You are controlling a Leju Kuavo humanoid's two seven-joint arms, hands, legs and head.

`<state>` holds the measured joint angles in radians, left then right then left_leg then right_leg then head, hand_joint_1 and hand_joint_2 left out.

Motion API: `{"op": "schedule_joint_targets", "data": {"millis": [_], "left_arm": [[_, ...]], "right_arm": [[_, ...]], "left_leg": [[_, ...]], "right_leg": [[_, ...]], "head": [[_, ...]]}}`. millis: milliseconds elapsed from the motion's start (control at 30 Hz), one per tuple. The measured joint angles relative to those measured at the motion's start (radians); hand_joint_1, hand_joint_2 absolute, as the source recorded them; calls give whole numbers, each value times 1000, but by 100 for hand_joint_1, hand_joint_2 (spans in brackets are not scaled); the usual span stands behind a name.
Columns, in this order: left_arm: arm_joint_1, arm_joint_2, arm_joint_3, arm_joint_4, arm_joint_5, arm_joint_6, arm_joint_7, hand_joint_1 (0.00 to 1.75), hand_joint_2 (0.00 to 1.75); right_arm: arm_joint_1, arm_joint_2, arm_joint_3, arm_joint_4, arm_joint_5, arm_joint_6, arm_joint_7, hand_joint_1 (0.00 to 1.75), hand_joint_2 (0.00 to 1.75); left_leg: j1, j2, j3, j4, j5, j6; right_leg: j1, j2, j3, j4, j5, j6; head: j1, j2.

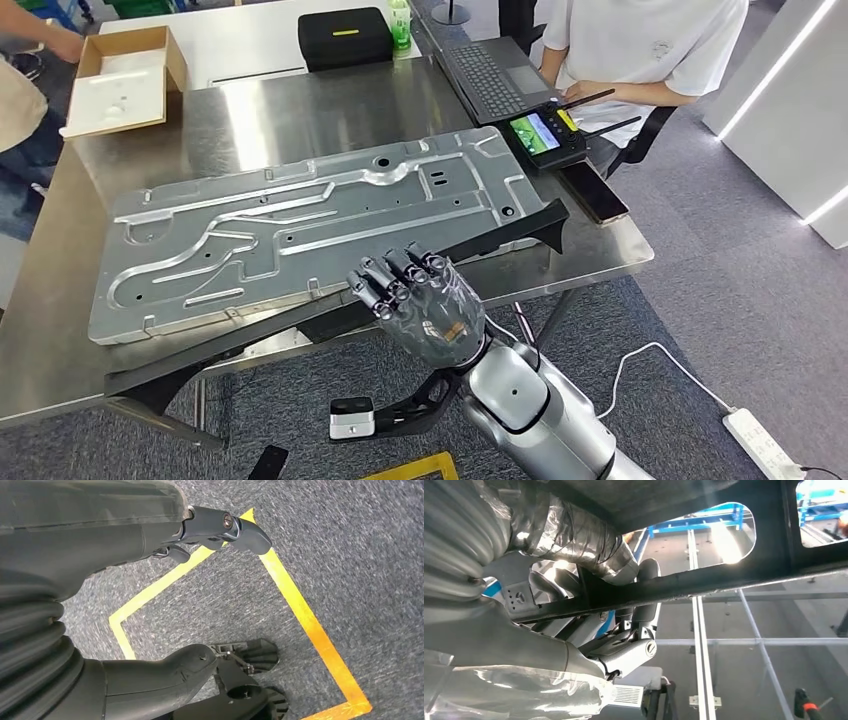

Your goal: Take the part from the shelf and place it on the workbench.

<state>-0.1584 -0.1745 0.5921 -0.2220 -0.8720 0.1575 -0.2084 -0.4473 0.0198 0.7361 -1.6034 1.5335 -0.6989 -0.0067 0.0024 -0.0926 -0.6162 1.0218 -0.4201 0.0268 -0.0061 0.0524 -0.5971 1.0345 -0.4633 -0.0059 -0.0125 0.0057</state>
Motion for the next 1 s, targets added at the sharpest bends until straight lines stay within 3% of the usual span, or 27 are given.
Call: {"op": "schedule_joint_targets", "data": {"millis": [67,133,200,267,300,333,400,467,567,633,733,767,800,833,867,933,1000], "left_arm": [[2,1,0,0,-1,0,0,0,175],[4,2,0,0,-2,0,-1,0,175],[2,2,0,0,-5,0,-1,0,175],[2,2,0,0,-7,0,-1,0,175],[3,3,0,0,-8,0,-1,0,175],[4,3,0,0,-8,0,-1,0,175],[5,4,0,0,-9,0,-2,0,175],[4,5,0,0,-9,1,-3,0,175],[4,6,0,0,-10,1,-4,0,175],[3,6,0,0,-10,1,-6,0,175],[-1,6,0,0,-10,0,-8,0,175],[-1,6,0,0,-10,0,-9,0,175],[-1,6,0,0,-10,0,-10,0,175],[-1,6,0,0,-11,0,-11,0,175],[0,6,0,0,-12,0,-11,0,175],[0,4,0,0,-14,1,-13,0,175],[0,2,1,0,-15,2,-14,0,175]], "right_arm": [[0,0,0,-1,0,0,0,175,175],[-1,0,0,-2,0,0,-1,175,175],[0,0,0,-3,0,0,-2,175,175],[3,0,-1,-3,0,0,-2,175,175],[5,0,-1,-3,0,0,-3,175,175],[6,0,-1,-3,0,0,-3,175,175],[6,0,-1,-3,-1,0,-4,175,175],[5,0,-1,-3,-1,0,-7,175,175],[4,0,-1,-3,-1,0,-13,175,175],[3,0,-2,-3,-1,0,-15,175,175],[3,-1,-5,-3,0,0,-15,175,175],[5,-1,-6,-2,0,0,-15,175,175],[6,-2,-6,-2,-1,0,-14,175,175],[7,-2,-7,-2,-2,0,-14,175,175],[7,-3,-9,-1,-3,0,-12,175,175],[7,-2,-15,0,-4,0,-9,175,175],[7,-2,-20,0,-4,0,-6,175,175]], "left_leg": [[3,-8,-2,-2,0,-11],[1,22,-15,32,-24,-23],[4,67,-67,143,-84,-36],[12,82,-123,258,-127,-48],[17,84,-131,273,-124,-53],[21,87,-117,247,-102,-58],[27,96,-48,117,-42,-62],[24,103,2,21,-16,-53],[19,99,8,8,-17,-29],[20,93,11,2,-14,-15],[19,81,12,-1,-13,-1],[18,76,12,-1,-13,1],[16,71,12,0,-13,1],[15,65,13,0,-14,2],[14,59,14,1,-14,2],[12,50,16,2,-16,-1],[11,46,13,3,-16,-10]], "right_leg": [[0,-17,6,-10,5,-5],[-6,-36,17,-24,11,-15],[-7,-58,23,-31,11,-23],[-7,-77,23,-30,8,-24],[-8,-84,23,-29,6,-23],[-9,-89,23,-27,4,-20],[-12,-97,23,-18,-3,-10],[-10,-100,20,-8,-10,2],[-7,-102,20,-7,-12,19],[-11,-89,11,19,-33,28],[-14,-63,-66,181,-117,33],[-14,-60,-96,237,-135,33],[-14,-59,-114,268,-135,32],[-14,-58,-115,259,-115,30],[-13,-56,-97,214,-80,26],[-9,-47,-39,79,-11,14],[-3,-39,-10,6,10,7]], "head": [[0,0],[-1,0],[-2,0],[-2,0],[-2,0],[-2,0],[-2,0],[-2,0],[-1,0],[-1,0],[-1,0],[-1,0],[-1,0],[-1,0],[-1,0],[-1,0],[-1,0]]}}
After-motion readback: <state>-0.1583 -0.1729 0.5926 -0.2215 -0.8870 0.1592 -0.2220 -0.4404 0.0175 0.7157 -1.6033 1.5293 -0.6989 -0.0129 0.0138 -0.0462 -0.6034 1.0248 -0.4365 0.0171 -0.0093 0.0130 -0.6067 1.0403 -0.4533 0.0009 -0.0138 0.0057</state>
